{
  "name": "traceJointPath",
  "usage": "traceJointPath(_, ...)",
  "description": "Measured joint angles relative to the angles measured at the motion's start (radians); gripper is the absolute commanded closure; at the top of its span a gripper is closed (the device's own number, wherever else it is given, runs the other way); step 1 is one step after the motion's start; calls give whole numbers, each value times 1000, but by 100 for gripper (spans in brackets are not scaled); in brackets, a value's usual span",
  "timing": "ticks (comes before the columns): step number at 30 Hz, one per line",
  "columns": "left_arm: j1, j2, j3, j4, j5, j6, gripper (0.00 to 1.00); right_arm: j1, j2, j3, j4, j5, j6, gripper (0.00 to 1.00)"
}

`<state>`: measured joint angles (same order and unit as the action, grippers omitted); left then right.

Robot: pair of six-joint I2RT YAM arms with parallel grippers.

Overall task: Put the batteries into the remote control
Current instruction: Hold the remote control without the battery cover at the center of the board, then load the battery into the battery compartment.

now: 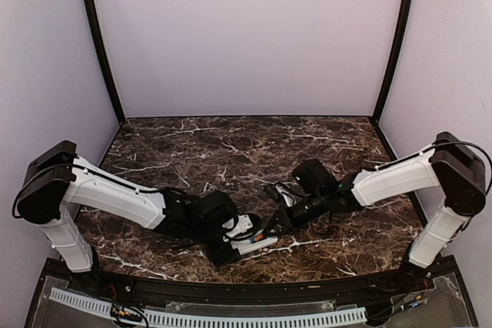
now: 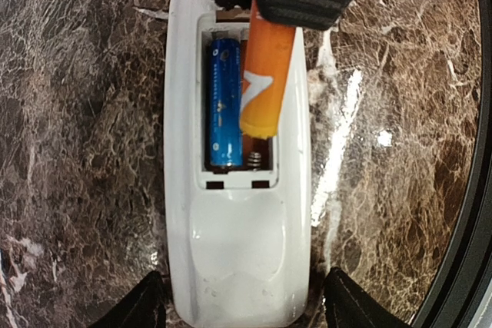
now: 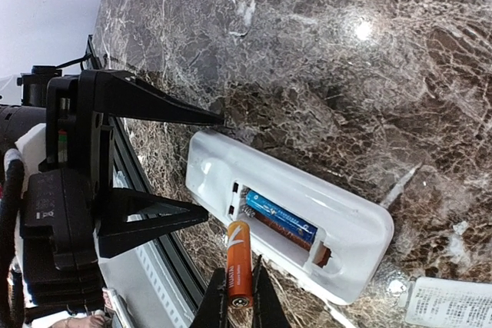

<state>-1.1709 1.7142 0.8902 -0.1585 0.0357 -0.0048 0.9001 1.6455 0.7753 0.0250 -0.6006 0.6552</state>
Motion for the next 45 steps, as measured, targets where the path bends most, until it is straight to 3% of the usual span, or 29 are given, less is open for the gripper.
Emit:
traceJointPath(22,0,-2,-21,46,-18,-5,34,0,72,52,-62,15,-33,100)
traceJointPath(35,1,2,-42,109,-18,-7,46,5,80,18,28,-5,74,100)
traceJointPath(45,1,6,-42,117,-10,-8,62,16,61,-22,81,21,167,100)
